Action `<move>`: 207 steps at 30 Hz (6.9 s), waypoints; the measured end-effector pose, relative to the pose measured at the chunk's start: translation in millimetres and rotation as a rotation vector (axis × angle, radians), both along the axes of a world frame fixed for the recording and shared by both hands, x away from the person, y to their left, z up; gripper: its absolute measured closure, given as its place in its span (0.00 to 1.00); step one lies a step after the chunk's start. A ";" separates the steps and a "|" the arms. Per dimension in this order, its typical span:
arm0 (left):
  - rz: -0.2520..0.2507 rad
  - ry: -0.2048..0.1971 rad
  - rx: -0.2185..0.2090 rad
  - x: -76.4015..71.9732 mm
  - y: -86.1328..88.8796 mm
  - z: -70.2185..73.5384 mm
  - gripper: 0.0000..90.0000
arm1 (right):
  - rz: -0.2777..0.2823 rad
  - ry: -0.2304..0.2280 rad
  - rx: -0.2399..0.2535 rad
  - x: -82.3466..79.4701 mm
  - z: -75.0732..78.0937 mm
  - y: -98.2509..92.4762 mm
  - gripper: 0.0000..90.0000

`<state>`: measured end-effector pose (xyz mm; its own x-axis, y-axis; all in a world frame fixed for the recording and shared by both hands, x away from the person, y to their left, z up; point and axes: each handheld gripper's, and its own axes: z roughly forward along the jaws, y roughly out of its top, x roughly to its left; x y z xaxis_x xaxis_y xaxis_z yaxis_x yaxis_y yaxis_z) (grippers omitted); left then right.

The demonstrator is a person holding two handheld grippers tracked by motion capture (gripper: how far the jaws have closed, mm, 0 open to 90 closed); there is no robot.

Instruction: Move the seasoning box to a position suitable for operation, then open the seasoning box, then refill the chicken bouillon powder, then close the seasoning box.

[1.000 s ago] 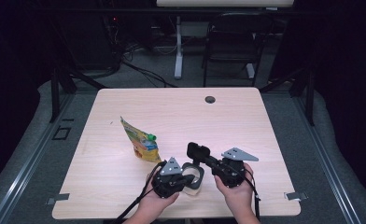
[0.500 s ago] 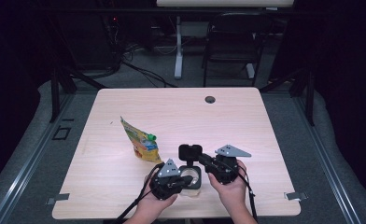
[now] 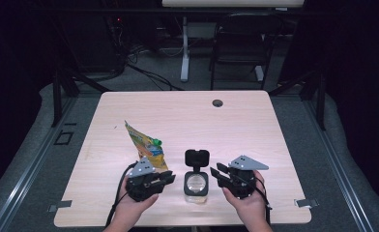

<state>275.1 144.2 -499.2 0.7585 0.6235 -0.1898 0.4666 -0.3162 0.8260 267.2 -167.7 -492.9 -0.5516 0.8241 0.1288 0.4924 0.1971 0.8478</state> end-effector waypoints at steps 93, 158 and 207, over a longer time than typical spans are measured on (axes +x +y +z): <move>0.340 0.039 -0.055 26.4 143.1 1.3 0.67 | 0.156 -0.052 -0.141 49.0 62.2 102.9 0.64; 0.361 0.041 -0.070 27.7 150.1 -0.6 0.67 | 0.340 -0.003 -0.084 36.7 62.7 124.7 0.83; 0.354 0.054 -0.086 28.0 150.8 -2.5 0.69 | 0.401 0.027 -0.171 55.5 86.4 180.8 0.87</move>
<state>303.1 295.1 -501.7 0.4864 0.8254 -0.2866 0.5779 -0.0579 0.8141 322.7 13.1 -406.5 -0.8309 0.5557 0.0277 0.3694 0.5139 0.7742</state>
